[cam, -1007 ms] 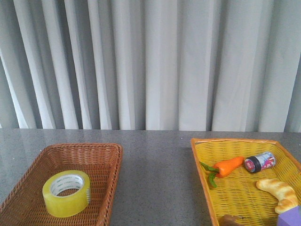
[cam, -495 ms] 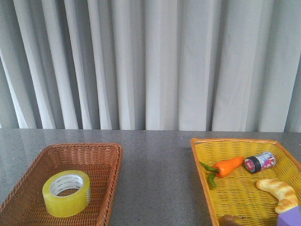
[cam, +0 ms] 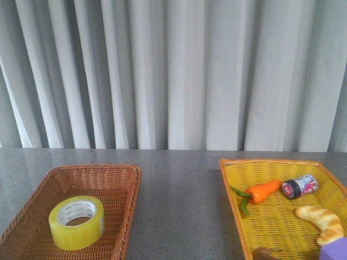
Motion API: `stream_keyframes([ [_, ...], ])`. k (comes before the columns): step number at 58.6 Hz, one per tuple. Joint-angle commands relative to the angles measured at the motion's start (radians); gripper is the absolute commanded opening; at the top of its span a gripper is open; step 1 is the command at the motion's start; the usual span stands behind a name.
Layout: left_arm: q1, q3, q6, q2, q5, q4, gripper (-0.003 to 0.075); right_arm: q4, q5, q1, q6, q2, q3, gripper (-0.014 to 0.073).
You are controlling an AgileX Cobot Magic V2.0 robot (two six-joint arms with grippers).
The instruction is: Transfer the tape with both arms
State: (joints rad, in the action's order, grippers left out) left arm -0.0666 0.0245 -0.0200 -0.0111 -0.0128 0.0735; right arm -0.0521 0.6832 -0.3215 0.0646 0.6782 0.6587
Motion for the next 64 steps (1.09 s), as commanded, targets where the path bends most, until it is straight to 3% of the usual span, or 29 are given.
stream_keyframes([
  [1,-0.001,-0.010,0.000,-0.014,0.077,0.009,-0.0006,-0.027,-0.135,0.095,0.008,-0.098,-0.069,-0.0007],
  [9,-0.001,-0.010,0.000,-0.014,0.077,0.009,-0.0006,-0.028,-0.221,0.225,0.000,-0.268,-0.229,-0.0007],
  [16,-0.001,-0.010,0.000,-0.014,0.077,0.009,-0.0006,-0.019,-0.398,0.308,-0.011,-0.432,-0.394,-0.0007],
  [32,-0.001,-0.010,0.000,-0.014,0.077,0.009,-0.0006,0.031,-0.744,0.356,-0.054,-0.674,-0.684,-0.0004],
  [36,-0.001,-0.010,0.000,-0.014,0.077,0.009,-0.0006,0.028,-0.683,0.356,-0.053,-0.703,-0.687,-0.0004],
  [64,-0.001,-0.010,0.000,-0.014,0.077,0.009,-0.0006,0.034,-0.672,0.355,-0.056,-0.700,-0.688,-0.0004],
])
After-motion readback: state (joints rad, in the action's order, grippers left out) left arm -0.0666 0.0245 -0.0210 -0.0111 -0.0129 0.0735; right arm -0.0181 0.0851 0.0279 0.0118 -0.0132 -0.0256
